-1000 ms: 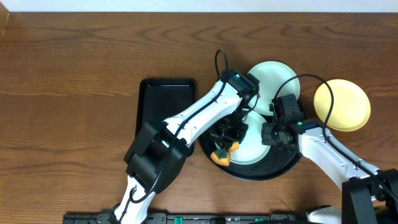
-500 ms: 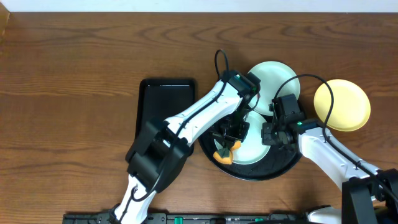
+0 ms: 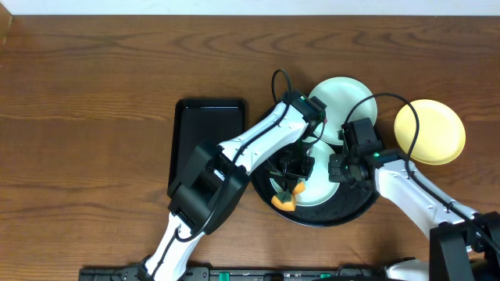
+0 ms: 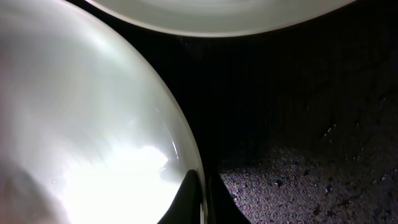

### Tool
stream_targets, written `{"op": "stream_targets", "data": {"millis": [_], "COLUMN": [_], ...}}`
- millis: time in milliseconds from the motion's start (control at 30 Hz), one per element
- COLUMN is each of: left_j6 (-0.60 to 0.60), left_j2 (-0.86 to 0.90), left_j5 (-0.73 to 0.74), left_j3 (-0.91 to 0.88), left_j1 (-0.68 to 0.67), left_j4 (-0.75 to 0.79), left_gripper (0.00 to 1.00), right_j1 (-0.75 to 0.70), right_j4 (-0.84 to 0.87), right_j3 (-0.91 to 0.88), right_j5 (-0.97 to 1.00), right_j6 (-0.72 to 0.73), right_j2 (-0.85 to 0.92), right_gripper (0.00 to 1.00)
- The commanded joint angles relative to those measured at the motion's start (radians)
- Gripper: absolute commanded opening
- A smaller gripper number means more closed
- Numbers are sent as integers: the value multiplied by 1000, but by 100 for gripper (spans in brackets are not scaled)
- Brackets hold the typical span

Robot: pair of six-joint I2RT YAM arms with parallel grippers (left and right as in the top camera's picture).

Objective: Clean dirty plates on tray and stack at the side
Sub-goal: 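Scrub the lower green plate with the sponge in the left gripper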

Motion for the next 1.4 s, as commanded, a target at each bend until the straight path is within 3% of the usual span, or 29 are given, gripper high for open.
{"op": "stream_targets", "data": {"millis": [0,267,833,1367], "left_j6": [-16,-16,-13,-24], "left_j2": [41,43,43,43], "left_j5": [21,21,115,45], "left_j3": [14,14,12,-72], "left_j1": [10,79,57,69], "left_j4": [-4,-3,11,80], "left_gripper": [8,7,8,7], "right_j1": [-2,-2,-2,-2], "right_j4": [-12,-13,-13,-13], "right_j3": [-5,-5,-5,-5], "right_j5": [3,3,3,3], "right_j6": [-8,-8,-8,-8], "right_j2": [5,5,5,5], "right_gripper": [1,1,1,1]}}
